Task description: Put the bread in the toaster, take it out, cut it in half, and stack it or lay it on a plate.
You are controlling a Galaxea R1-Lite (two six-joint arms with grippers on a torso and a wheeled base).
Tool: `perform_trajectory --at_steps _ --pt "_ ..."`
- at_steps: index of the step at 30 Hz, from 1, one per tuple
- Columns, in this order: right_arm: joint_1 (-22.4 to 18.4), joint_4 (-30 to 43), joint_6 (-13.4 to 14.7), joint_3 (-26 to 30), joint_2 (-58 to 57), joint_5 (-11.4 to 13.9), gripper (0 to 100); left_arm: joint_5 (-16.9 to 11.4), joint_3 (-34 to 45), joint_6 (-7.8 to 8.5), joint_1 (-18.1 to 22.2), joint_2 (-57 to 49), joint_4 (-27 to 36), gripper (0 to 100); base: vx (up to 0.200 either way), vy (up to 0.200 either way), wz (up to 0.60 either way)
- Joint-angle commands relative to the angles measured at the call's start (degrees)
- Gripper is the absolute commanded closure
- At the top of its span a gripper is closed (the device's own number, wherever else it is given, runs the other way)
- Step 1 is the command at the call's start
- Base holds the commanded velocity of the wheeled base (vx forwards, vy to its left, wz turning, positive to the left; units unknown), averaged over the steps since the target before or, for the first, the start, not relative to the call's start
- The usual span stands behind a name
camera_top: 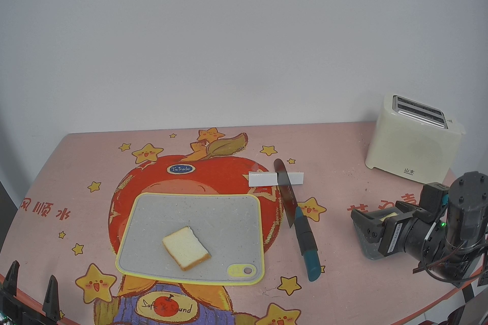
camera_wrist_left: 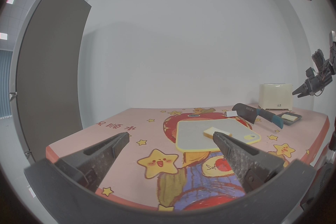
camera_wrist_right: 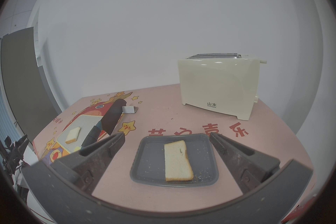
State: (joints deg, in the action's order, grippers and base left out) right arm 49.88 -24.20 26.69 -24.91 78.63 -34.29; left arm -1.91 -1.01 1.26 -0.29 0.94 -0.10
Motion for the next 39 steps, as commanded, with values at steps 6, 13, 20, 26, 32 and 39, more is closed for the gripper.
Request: perform_trajectory --at_steps 6,13,20,26,32,39 --pt "0.30 -0.06 -0.05 0.74 0.21 0.10 0 -0.02 1.01 -0.03 0.03 0.03 -0.08 0 0.000 0.000 0.00" --pt "0.30 -0.06 -0.05 0.65 0.12 0.10 0 0.16 1.01 -0.29 0.03 0.12 -0.17 0 0.000 0.000 0.00" --pt "0.39 -0.06 -0.05 0.65 0.21 0.10 0 1.39 1.01 -1.96 0.03 0.03 -0.43 0 0.000 0.000 0.00" --pt "0.30 -0.06 -0.05 0.65 0.21 0.10 0 1.56 1.01 -2.05 0.03 0.03 -0.96 0 0.000 0.000 0.00" --pt "0.30 -0.06 -0.05 0.65 0.21 0.10 0 1.74 1.01 -4.07 -0.06 0.03 -8.43 0 0.000 0.000 0.00" --pt "0.39 0.03 -0.14 0.74 0.38 0.01 0 1.04 -0.39 -3.28 0.03 -0.24 -24.07 0 0.000 0.000 0.00"
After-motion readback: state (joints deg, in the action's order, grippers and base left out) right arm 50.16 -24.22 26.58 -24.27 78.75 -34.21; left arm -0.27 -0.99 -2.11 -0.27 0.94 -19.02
